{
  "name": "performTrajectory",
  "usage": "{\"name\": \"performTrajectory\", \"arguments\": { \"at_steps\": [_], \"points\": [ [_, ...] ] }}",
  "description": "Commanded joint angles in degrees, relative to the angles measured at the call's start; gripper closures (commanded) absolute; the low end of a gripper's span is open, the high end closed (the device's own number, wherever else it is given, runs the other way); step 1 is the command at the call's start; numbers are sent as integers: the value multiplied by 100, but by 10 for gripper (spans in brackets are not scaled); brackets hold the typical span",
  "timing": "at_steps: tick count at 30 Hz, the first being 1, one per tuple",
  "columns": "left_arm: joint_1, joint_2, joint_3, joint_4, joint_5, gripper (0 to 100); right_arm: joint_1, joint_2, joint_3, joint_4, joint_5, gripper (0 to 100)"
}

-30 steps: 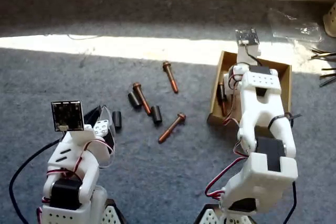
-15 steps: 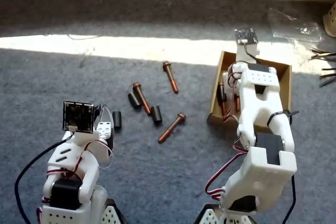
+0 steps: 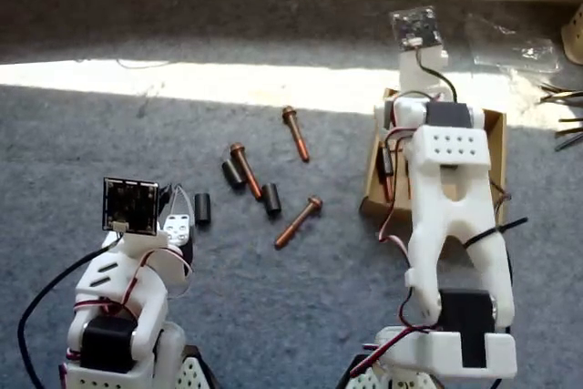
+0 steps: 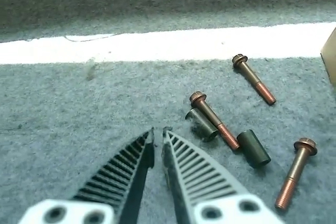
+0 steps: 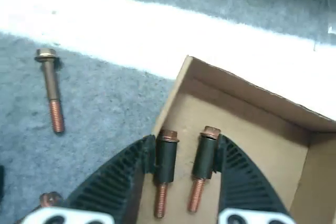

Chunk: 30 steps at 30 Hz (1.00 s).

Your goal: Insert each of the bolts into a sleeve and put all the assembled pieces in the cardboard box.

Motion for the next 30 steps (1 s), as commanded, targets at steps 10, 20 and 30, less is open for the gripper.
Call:
{"name": "performTrajectory", "arguments": {
  "at_steps": [10,20,30],
  "points": [
    [-690,-40,-787,527,510,954,-2035,-1024,-224,1270,18,836],
    [-699,-40,-813,598,378,954,-2615,-1015,778,593,-1037,836],
    [-1165,-40,-796,492,413,954,-3046,-1007,1763,-189,-1073,836]
  ]
}}
